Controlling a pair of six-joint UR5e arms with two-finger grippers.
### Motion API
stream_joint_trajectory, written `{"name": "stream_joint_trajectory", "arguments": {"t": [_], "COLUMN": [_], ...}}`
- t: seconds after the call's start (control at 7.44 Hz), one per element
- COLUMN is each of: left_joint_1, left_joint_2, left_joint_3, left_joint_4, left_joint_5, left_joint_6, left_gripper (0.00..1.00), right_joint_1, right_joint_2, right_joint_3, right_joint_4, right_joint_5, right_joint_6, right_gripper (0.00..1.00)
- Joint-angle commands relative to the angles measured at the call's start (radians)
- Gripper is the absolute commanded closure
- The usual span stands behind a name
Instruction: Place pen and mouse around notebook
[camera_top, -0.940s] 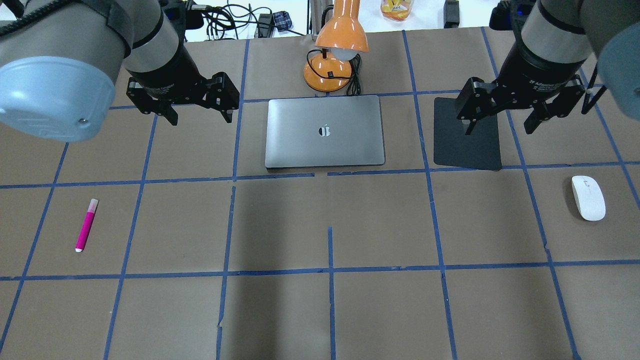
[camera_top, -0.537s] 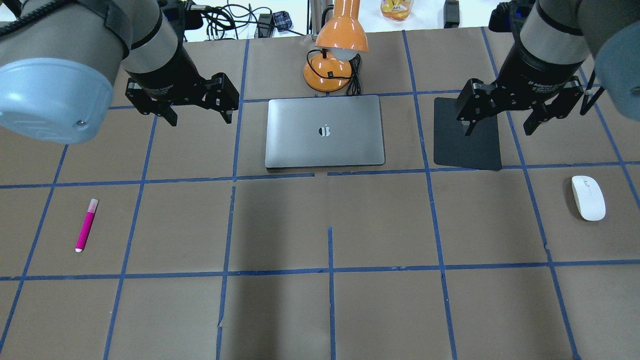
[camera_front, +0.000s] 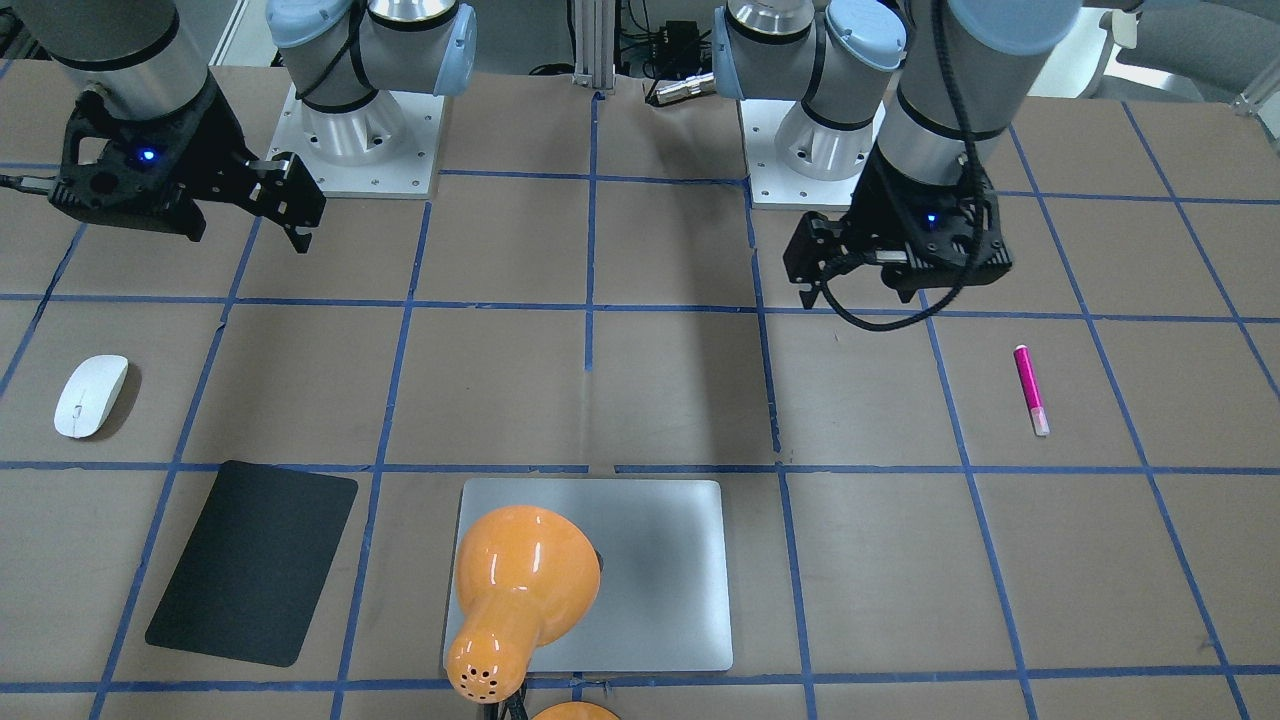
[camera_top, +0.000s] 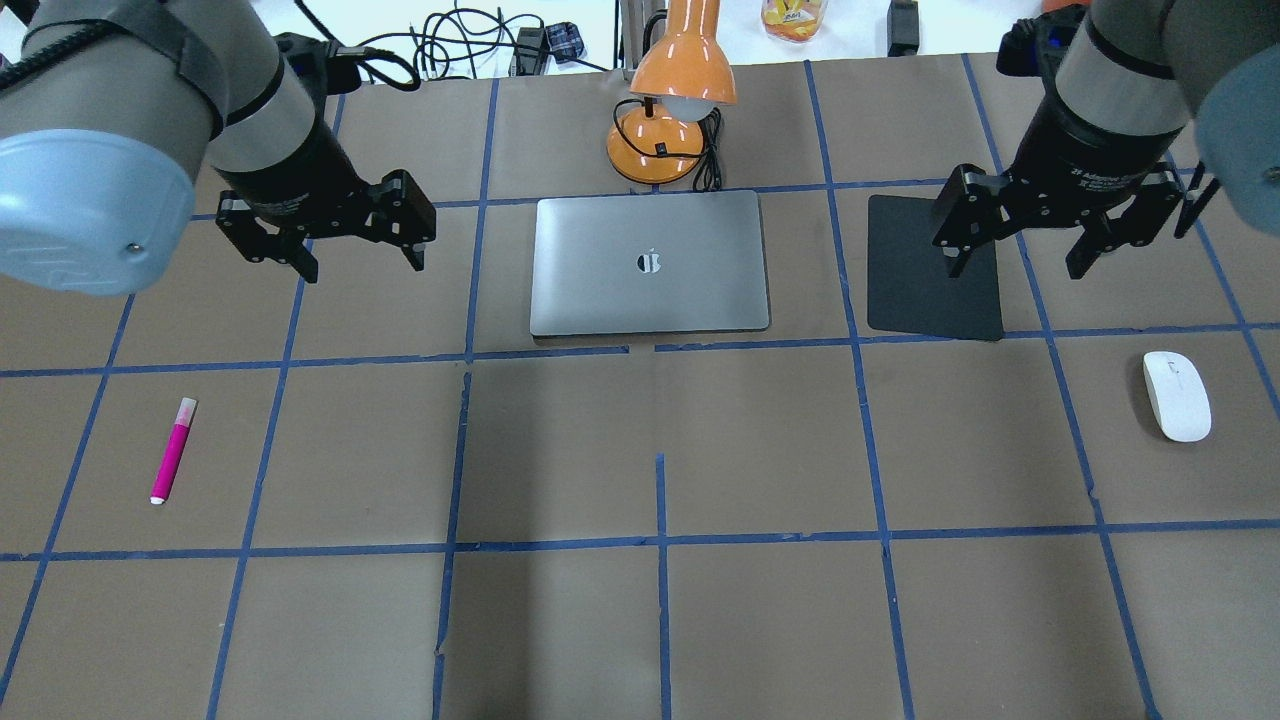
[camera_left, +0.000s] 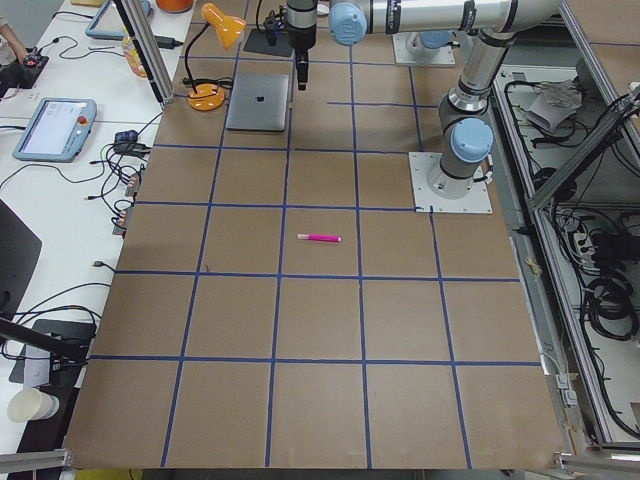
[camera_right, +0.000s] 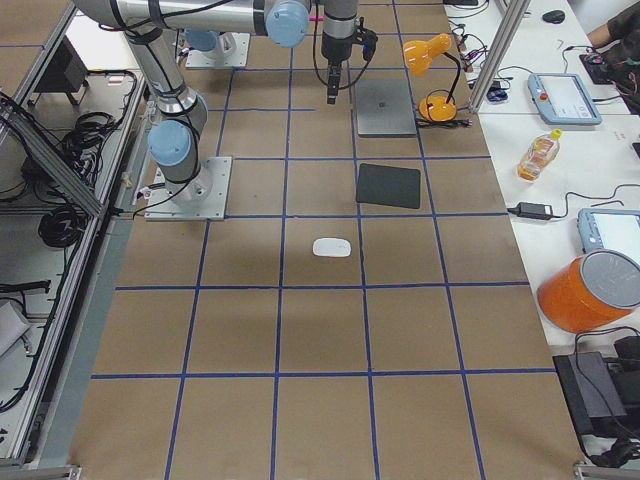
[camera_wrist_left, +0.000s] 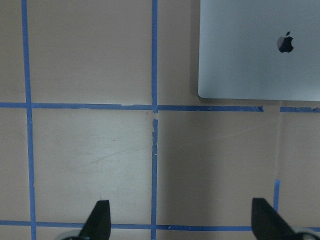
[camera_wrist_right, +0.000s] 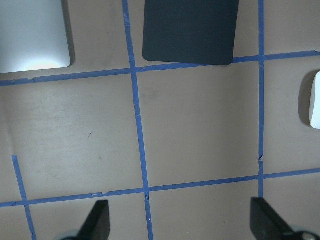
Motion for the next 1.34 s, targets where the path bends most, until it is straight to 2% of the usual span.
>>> {"name": "stream_joint_trajectory", "arguments": {"t": [0.0, 0.13, 0.4, 0.54, 0.67, 0.94, 1.07, 1.21], "left_joint_1": [0.191, 0.279, 0.41, 0.482, 0.545, 0.675, 0.715, 0.715], "left_joint_2": [-0.027, -0.041, -0.099, -0.11, -0.128, -0.17, -0.205, -0.243], "left_joint_3": [-0.092, -0.155, -0.301, -0.362, -0.387, -0.412, -0.427, -0.431], "left_joint_4": [0.02, 0.081, 0.336, 0.424, 0.486, 0.5, 0.564, 0.635], "left_joint_5": [-0.004, -0.006, -0.007, -0.007, -0.009, -0.006, -0.01, -0.01], "left_joint_6": [0.045, 0.088, 0.194, 0.272, 0.315, 0.755, 0.8, 0.892], "left_gripper": [0.0, 0.0, 0.0, 0.0, 0.0, 0.0, 0.0, 0.0], "right_joint_1": [-0.179, -0.242, -0.37, -0.399, -0.427, -0.488, -0.502, -0.542], "right_joint_2": [0.014, 0.05, 0.142, 0.196, 0.243, 0.305, 0.331, 0.34], "right_joint_3": [0.014, 0.024, 0.03, 0.054, 0.082, 0.146, 0.181, 0.218], "right_joint_4": [-0.006, -0.021, -0.102, -0.178, -0.31, -0.401, -0.502, -0.551], "right_joint_5": [0.004, 0.004, 0.016, 0.016, 0.001, 0.002, -0.001, 0.005], "right_joint_6": [-0.129, -0.256, -0.311, -0.35, -0.409, -0.426, -0.434, -0.475], "right_gripper": [0.0, 0.0, 0.0, 0.0, 0.0, 0.0, 0.0, 0.0]}}
